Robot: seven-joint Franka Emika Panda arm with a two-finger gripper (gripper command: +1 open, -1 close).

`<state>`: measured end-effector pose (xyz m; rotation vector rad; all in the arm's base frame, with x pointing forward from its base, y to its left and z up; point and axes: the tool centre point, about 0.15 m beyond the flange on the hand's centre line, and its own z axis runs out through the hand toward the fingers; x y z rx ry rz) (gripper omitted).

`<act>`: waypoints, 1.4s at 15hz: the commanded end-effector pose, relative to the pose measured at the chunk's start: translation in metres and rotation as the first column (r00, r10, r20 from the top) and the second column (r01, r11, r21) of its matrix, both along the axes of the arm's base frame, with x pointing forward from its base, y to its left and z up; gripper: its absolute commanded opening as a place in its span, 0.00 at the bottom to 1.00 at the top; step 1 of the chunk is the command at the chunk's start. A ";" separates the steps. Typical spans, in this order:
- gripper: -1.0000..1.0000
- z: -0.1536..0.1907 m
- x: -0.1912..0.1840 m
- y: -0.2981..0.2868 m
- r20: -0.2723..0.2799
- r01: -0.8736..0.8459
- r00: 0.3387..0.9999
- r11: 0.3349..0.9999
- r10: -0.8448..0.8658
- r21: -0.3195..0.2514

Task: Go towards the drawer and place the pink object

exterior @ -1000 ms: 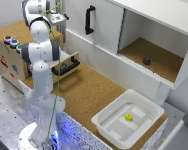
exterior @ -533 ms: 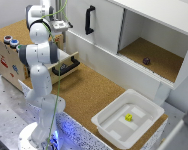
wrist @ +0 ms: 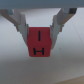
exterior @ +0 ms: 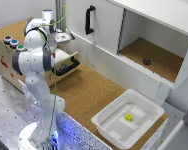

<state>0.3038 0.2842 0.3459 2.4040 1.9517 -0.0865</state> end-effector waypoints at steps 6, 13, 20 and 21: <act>0.00 -0.037 0.003 0.012 0.070 -0.065 0.996 0.992 0.057 0.111; 1.00 -0.005 0.009 0.018 0.112 -0.056 0.993 0.993 0.044 0.106; 1.00 0.045 -0.007 0.045 0.127 -0.023 0.992 0.994 0.009 0.109; 1.00 0.050 -0.009 0.050 0.109 -0.011 0.994 0.994 -0.001 0.111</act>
